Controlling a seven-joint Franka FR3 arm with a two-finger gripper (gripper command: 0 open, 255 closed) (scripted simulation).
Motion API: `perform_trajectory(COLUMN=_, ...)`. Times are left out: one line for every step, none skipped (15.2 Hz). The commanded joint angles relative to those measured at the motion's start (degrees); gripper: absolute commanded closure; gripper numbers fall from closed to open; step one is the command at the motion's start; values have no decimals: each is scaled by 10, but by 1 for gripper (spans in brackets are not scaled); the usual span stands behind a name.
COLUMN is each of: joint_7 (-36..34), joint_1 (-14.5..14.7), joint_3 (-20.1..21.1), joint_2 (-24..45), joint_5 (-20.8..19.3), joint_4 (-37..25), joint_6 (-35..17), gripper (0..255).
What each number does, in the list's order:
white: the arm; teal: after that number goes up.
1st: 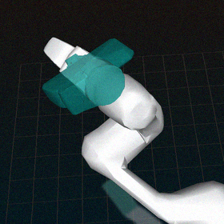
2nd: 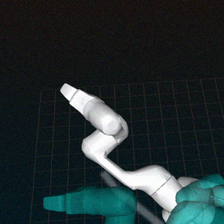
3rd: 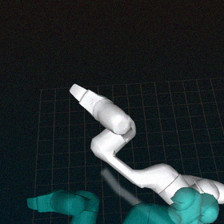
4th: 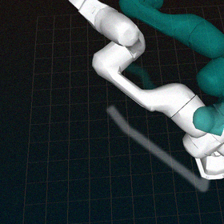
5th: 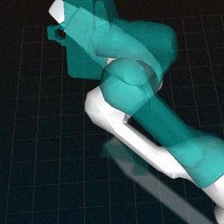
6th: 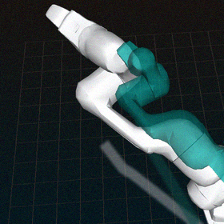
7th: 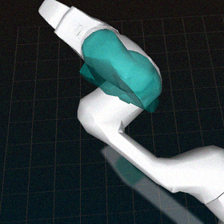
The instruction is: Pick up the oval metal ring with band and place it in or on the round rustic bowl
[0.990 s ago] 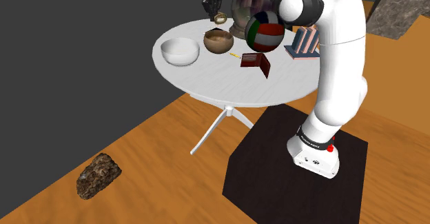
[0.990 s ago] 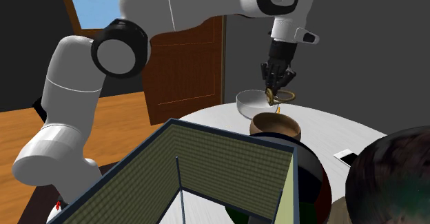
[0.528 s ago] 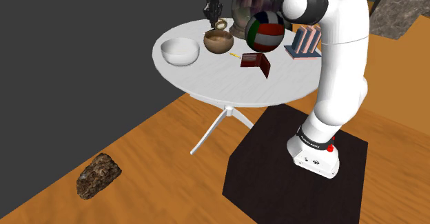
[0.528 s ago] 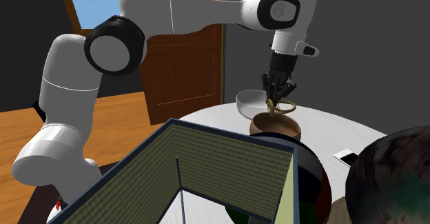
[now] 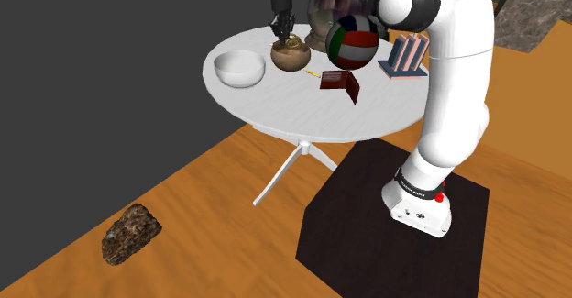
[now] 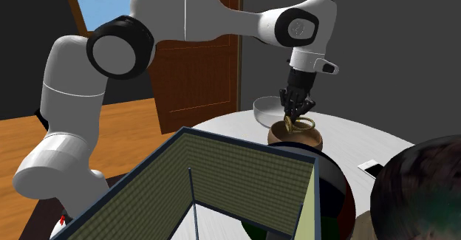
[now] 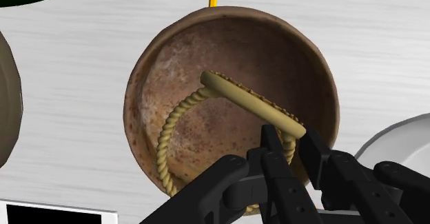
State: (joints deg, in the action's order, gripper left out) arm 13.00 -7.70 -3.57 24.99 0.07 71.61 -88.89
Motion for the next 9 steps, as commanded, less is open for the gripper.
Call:
perform_trajectory(joint_7=0, joint_1=0, joint_3=0, joint_2=-1, joint_5=0, joint_4=4, joint_6=-3, gripper=255)
perform_trajectory(joint_7=0, joint_1=0, joint_3=0, joint_2=-1, joint_5=0, joint_4=4, joint_6=-3, gripper=255)
perform_trajectory(joint_7=0, joint_1=0, joint_3=0, joint_2=-1, joint_5=0, joint_4=4, joint_6=-3, gripper=255)
perform_trajectory(joint_7=0, joint_1=0, joint_3=0, joint_2=-1, joint_5=0, joint_4=4, joint_6=-3, gripper=255)
perform_trajectory(joint_7=0, joint_1=0, joint_3=0, joint_2=-1, joint_5=0, joint_4=4, joint_6=-3, gripper=255)
perform_trajectory(joint_7=0, joint_1=0, joint_3=0, joint_2=-1, joint_5=0, joint_4=4, joint_6=-3, gripper=255)
perform_trajectory(joint_7=0, joint_1=0, joint_3=0, joint_2=-1, joint_5=0, joint_4=4, joint_6=-3, gripper=0)
perform_trajectory(joint_7=0, joint_1=0, joint_3=0, joint_2=-1, joint_5=0, joint_4=4, joint_6=-3, gripper=0)
perform_trajectory(joint_7=0, joint_1=0, joint_3=0, joint_2=-1, joint_5=0, joint_4=4, joint_6=-3, gripper=0)
